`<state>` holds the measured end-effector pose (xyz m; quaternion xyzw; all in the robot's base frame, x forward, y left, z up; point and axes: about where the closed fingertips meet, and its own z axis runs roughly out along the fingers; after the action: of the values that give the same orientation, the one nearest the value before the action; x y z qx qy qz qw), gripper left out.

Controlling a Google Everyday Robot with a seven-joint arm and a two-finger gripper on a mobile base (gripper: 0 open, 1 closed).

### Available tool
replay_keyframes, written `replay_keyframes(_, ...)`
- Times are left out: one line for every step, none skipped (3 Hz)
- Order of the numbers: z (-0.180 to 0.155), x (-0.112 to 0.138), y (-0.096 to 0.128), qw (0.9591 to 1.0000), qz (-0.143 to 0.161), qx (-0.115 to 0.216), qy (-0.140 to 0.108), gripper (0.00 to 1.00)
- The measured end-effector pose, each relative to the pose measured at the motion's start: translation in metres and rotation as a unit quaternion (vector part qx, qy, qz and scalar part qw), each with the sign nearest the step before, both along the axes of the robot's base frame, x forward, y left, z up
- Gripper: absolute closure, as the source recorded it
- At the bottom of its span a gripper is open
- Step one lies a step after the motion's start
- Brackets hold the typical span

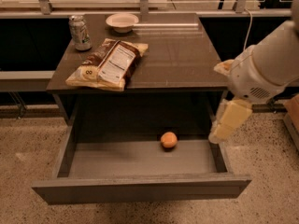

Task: Pick orange from top drawer and place on counter

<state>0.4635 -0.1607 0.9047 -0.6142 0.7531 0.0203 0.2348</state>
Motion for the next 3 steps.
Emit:
replay_keyframes(-0.040,0.012,0.029,0.9992,0.026,0.028,0.006,0.00)
replay_keyframes(-0.077,0.026,0.033,0.9974,0.020,0.069,0.006,0.00)
replay_keyframes(-0.082,0.031,0.035,0.9974,0.016,0.071,0.003,0.00)
